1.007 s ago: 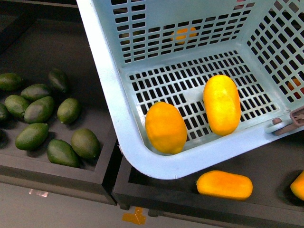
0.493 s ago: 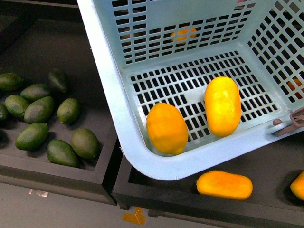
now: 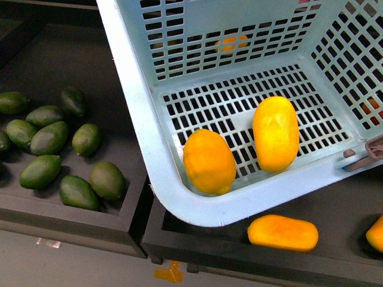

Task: Pick lemon and mango into basket

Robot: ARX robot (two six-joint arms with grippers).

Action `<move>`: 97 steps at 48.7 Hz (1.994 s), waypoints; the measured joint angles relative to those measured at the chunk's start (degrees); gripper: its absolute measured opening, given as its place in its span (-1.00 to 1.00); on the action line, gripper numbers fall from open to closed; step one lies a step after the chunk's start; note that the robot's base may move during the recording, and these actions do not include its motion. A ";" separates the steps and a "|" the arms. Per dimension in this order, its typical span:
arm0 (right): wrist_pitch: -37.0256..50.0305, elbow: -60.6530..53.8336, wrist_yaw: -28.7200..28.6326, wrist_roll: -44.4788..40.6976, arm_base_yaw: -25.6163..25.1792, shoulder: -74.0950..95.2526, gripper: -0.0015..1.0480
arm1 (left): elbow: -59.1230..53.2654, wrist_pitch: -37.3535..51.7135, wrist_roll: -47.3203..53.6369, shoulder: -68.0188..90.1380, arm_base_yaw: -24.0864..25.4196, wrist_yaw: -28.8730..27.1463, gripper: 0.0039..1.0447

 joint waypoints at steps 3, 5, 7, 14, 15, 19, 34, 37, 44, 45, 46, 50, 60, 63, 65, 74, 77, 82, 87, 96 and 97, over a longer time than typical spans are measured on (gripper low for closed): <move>-0.96 0.00 -0.02 0.00 0.00 -0.94 -0.96 | 0.00 0.00 0.00 0.00 0.00 0.00 -0.92; -1.53 0.00 0.00 0.02 0.00 -1.53 -0.96 | 0.00 0.00 0.02 0.00 0.00 0.00 -0.92; -1.97 0.00 0.00 0.02 0.00 -1.95 -0.96 | 0.00 0.00 0.02 0.00 0.00 0.00 -0.92; -7.21 0.02 0.00 0.00 0.00 -6.16 -0.96 | 0.00 0.00 0.00 0.00 0.00 0.00 -0.92; -9.53 0.02 -0.22 0.00 0.00 -7.82 -0.96 | 0.00 0.00 0.00 0.00 0.00 0.00 -0.92; -13.05 0.02 -0.04 0.00 0.00 -12.39 -0.96 | 0.00 0.00 0.00 0.00 0.02 0.02 -0.92; -13.44 0.02 -0.02 -0.09 0.00 -13.11 -0.85 | 0.00 0.00 -0.09 0.00 0.00 0.04 -0.92; -13.44 0.02 -0.02 -0.09 0.00 -13.11 -0.68 | 0.00 0.00 0.02 0.00 0.00 0.00 -0.92; -13.44 0.02 -0.02 -0.09 0.00 -13.14 -0.12 | 0.00 0.00 -0.02 0.00 0.00 0.09 -0.92; -13.46 0.02 -0.02 -0.09 0.00 -13.14 -0.02 | 0.00 0.00 0.00 0.00 0.00 0.07 -0.92; -13.44 0.02 -0.02 -0.09 0.00 -13.16 0.05 | 0.00 0.00 0.00 0.00 0.00 0.07 -0.92; -13.44 0.02 -0.02 -0.09 0.00 -13.16 0.38 | 0.00 0.00 0.00 0.00 0.00 0.04 -0.92; -13.51 0.02 0.09 -0.09 0.00 -13.18 0.83 | 0.00 0.00 0.13 0.00 -0.55 0.31 -0.92; -13.51 0.02 0.07 -0.07 0.00 -13.18 0.83 | 0.00 0.00 -0.39 0.00 -0.68 1.40 -0.92; -13.51 0.02 0.07 -0.09 0.00 -13.22 0.83 | 0.00 0.00 -0.85 0.00 -0.74 1.51 -0.92; -13.64 0.02 0.04 -0.09 0.00 -13.22 0.83 | 0.00 0.00 -0.35 0.02 -0.26 0.26 -0.92; -13.55 0.02 0.02 -0.09 0.02 -13.31 0.83 | 0.00 0.00 -0.22 0.02 -0.17 -0.17 -0.92; -13.60 0.02 0.07 -0.11 0.02 -13.31 0.83 | 0.00 0.00 0.17 0.02 -0.11 -0.39 -0.92; -13.60 0.02 -0.11 -0.09 0.02 -13.33 0.83 | 0.00 0.00 0.07 0.02 -0.02 -0.22 -0.92; -13.62 0.02 -0.02 -0.13 0.02 -13.33 0.83 | 0.00 0.00 0.00 0.02 -0.07 0.35 -0.92; -13.62 0.02 0.00 -0.13 0.02 -13.33 0.83 | 0.00 0.00 0.00 0.02 -0.11 0.35 -0.92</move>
